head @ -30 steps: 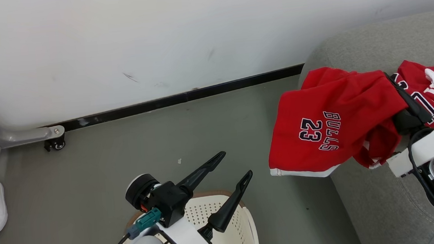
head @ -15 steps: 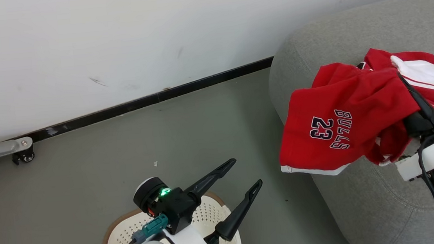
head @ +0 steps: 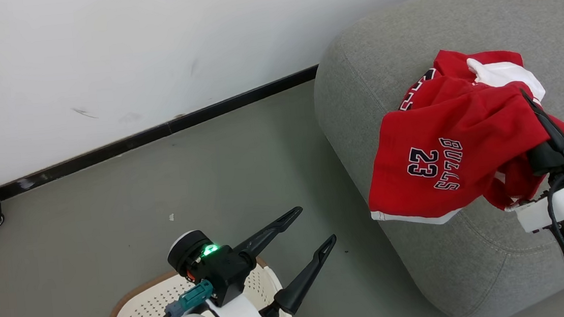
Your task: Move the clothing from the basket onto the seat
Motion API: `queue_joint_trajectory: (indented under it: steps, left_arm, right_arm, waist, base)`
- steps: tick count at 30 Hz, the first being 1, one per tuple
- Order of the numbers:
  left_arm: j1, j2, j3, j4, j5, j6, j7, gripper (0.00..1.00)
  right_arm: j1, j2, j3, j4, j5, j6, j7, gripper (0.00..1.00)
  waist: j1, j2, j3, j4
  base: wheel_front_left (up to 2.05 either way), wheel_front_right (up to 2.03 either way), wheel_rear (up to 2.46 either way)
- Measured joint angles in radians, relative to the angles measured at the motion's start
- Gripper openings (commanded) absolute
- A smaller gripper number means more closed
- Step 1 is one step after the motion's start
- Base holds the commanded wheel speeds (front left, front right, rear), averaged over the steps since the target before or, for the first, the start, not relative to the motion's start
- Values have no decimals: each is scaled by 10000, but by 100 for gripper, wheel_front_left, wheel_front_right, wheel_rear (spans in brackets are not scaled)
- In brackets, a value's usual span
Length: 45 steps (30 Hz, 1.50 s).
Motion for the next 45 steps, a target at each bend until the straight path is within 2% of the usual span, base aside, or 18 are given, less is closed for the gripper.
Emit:
queue_joint_trajectory:
  steps: [12,22,30,45]
  left_arm:
    - [0,249,33,-111,0,0,0,100]
    - [-21,360,6,-389,17,0,12,100]
    - [-42,610,-19,-600,17,0,203,100]
    - [-266,1145,52,-1210,21,0,571,100]
  right_arm:
    - [-120,-6,35,-192,0,2,0,0]
    - [-1257,-675,-98,-205,-44,2,0,0]
    - [-1987,-1383,-75,324,-29,2,0,0]
    - [-3461,-2234,-339,1739,596,2,-2,0]
  waist:
    - [0,0,251,-387]
    - [0,0,503,-425]
    - [0,0,813,-397]
    - [0,0,1669,-253]
  base:
    - [0,0,0]
    - [0,0,0]
    - [0,0,0]
    - [0,0,0]
